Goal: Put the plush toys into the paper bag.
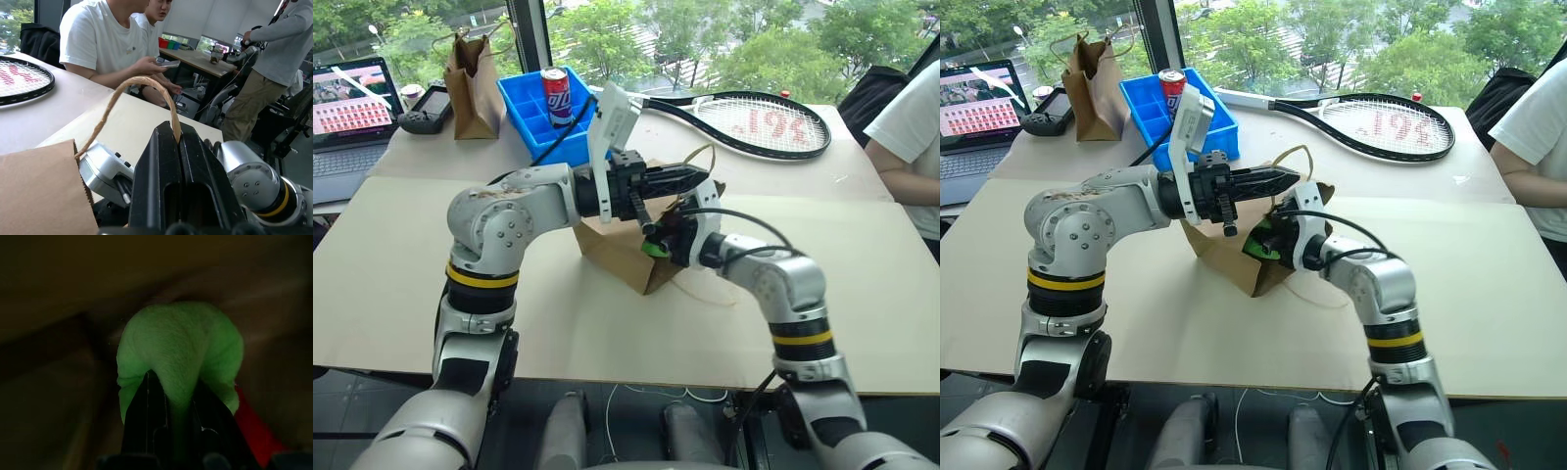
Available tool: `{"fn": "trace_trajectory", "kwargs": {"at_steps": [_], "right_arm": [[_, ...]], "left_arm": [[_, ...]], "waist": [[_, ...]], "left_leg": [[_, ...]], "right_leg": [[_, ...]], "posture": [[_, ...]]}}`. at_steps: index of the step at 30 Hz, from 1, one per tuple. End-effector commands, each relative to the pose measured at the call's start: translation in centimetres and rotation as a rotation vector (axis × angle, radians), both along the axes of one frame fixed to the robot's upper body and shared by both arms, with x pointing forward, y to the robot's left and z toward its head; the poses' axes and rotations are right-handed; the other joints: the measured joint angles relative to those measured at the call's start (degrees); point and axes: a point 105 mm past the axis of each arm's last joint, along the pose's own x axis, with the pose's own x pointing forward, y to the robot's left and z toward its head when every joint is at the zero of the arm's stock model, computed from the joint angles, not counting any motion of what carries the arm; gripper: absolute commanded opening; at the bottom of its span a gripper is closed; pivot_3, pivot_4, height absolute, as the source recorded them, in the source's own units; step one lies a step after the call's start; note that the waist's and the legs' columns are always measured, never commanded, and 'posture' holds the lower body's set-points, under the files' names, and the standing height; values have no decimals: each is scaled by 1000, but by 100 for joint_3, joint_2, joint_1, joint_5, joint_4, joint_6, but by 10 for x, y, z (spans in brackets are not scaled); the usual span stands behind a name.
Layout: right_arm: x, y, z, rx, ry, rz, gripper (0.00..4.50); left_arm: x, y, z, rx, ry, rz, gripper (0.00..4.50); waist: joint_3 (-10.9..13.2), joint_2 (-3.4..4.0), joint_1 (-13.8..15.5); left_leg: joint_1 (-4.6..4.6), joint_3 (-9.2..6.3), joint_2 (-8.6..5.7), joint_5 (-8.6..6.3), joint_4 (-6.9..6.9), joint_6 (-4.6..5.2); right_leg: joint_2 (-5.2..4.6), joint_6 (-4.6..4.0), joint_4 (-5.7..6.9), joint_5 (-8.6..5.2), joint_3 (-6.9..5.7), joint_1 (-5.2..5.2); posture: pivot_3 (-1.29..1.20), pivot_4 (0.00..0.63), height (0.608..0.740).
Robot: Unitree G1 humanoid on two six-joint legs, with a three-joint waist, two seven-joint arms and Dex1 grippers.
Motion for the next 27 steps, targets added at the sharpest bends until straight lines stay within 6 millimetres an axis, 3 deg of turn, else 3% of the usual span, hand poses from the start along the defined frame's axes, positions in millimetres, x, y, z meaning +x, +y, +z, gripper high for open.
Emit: {"fn": "trace_trajectory", "kwargs": {"at_steps": [1,3,4,6,12,21,24,27], "right_arm": [[3,-9,14,102,-42,-85,34],[0,-10,14,117,-36,-89,970],[-2,-10,15,114,-37,-85,1109],[-5,-15,17,91,-47,-85,1823],[-18,-49,30,-10,-72,-89,3947],[-65,-97,33,-170,-10,-13,3947],[-83,-110,25,-230,26,18,3947],[-96,-113,2,-419,22,73,3947]], "left_arm": [[-7,-1,12,-21,-51,-17,0],[-7,-1,12,-21,-51,-14,0],[-6,0,12,-20,-51,-12,0],[-5,0,11,-17,-52,-9,0],[-1,1,9,-19,-53,10,0],[4,2,8,-28,-58,31,0],[4,3,8,-31,-60,32,0],[4,3,9,-31,-63,32,0]], "waist": [[0,0,-5],[0,0,-12],[0,0,-14],[0,1,-13],[0,1,-5],[1,0,-5],[1,0,-5],[1,0,-5]], "left_leg": [[0,0,0,0,0,0],[1,0,1,0,-1,0],[1,0,1,0,-2,0],[0,0,1,0,-3,0],[0,0,1,0,-3,0],[1,0,0,0,-7,0],[2,-1,0,-1,-6,0],[2,0,-2,-1,-6,1]], "right_leg": [[0,0,0,0,0,0],[1,0,1,0,-1,0],[1,0,0,0,-1,0],[1,0,0,0,-2,0],[-1,-1,-2,0,-2,1],[-1,-2,-7,-1,0,3],[-2,-2,-8,-2,0,4],[-3,-1,-9,-2,2,5]], "posture": [[0,150,736],[0,150,736],[0,150,736],[0,150,736],[0,150,736],[0,150,736],[0,150,736],[0,150,736]]}}
